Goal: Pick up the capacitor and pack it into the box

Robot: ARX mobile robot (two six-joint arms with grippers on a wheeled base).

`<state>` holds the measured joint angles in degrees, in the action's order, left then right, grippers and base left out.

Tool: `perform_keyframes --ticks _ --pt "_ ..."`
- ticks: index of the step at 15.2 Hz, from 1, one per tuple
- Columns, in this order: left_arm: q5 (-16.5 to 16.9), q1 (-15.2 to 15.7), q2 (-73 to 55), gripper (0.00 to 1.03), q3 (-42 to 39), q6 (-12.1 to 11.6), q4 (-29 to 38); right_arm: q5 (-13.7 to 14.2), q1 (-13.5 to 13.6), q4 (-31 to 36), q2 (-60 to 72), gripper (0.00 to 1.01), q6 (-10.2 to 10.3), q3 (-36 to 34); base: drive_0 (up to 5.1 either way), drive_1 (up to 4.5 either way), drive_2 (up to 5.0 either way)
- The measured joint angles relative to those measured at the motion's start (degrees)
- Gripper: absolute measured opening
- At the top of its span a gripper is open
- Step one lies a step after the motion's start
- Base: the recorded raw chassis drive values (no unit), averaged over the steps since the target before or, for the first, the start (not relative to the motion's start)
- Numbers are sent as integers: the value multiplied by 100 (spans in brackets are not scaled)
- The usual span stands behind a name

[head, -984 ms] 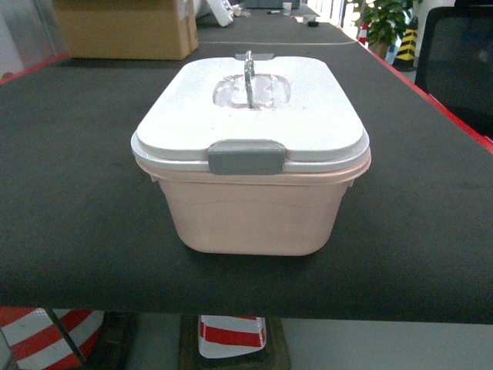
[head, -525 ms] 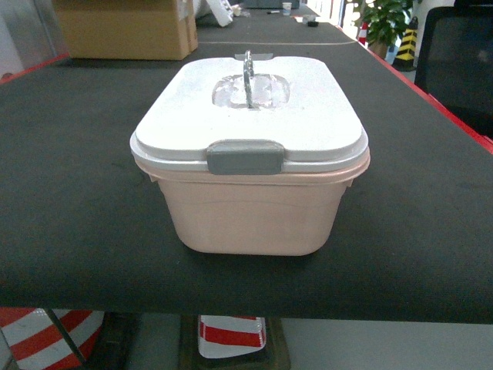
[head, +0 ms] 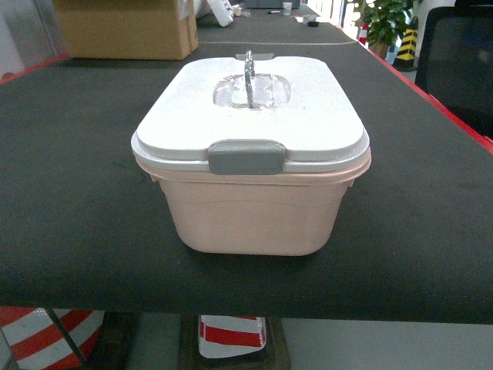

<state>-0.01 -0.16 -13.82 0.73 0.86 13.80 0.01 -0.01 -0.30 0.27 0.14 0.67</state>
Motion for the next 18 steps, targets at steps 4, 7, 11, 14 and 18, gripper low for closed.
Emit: perform_keyframes --ticks 4,7,11,14,18 --pt "0 0 398 2 0 -2 -396 0 0 0 0 98 0 0 0 0 0" --pt "-13 0 1320 2 35 -7 -1320 -4 0 -2 0 98 0 0 0 0 0" --pt "0 11 1322 31 4 -7 -1408 0 0 0 0 98 0 0 0 0 0" --pt "0 11 1322 74 4 -7 -1403 0 0 0 0 98 0 0 0 0 0" --pt "0 11 1322 98 4 -11 -1403 0 0 0 0 98 0 0 0 0 0"
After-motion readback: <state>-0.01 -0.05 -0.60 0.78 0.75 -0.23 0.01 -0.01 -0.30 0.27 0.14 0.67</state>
